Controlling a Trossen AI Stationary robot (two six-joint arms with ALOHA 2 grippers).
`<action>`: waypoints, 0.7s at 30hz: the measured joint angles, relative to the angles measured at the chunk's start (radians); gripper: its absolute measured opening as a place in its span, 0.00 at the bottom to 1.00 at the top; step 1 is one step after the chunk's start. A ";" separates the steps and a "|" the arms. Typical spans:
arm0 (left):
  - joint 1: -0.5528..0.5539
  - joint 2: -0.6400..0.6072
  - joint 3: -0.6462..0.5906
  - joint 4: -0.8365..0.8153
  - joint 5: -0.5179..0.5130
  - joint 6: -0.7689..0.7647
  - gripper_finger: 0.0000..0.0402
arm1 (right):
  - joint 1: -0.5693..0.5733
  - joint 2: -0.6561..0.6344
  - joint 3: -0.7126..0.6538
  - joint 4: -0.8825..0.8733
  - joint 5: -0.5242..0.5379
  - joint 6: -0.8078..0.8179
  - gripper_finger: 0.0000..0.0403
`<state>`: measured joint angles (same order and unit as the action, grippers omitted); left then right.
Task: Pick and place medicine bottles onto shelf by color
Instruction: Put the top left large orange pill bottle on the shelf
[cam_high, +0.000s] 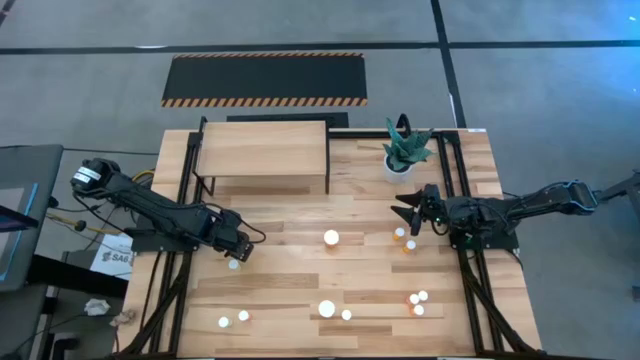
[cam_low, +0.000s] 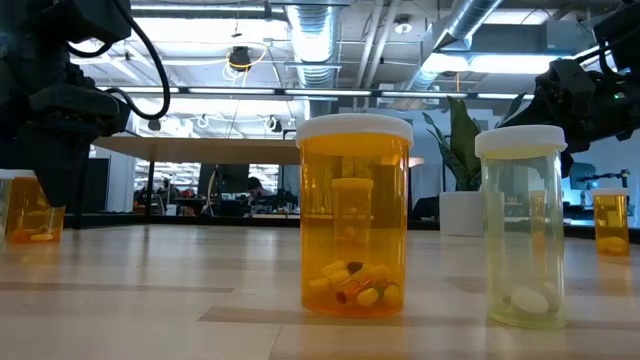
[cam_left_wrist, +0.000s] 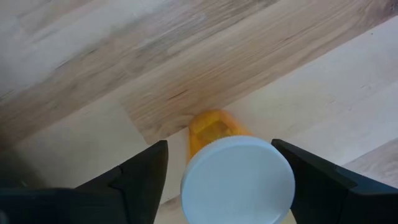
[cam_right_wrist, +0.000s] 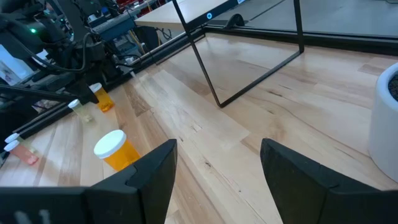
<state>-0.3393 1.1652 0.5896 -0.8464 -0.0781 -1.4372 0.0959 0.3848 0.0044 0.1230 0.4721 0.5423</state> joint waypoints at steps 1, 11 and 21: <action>0.000 0.000 0.000 0.001 0.002 0.000 0.63 | 0.000 0.000 0.000 0.000 0.000 0.000 0.63; 0.000 0.000 0.000 0.034 0.010 0.000 0.45 | 0.000 0.000 0.000 0.000 0.000 0.000 0.63; 0.000 0.000 0.000 0.036 0.011 0.000 0.48 | 0.000 0.000 0.000 0.000 0.000 0.000 0.63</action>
<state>-0.3390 1.1652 0.5896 -0.8100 -0.0670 -1.4372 0.0959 0.3851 0.0045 0.1230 0.4718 0.5423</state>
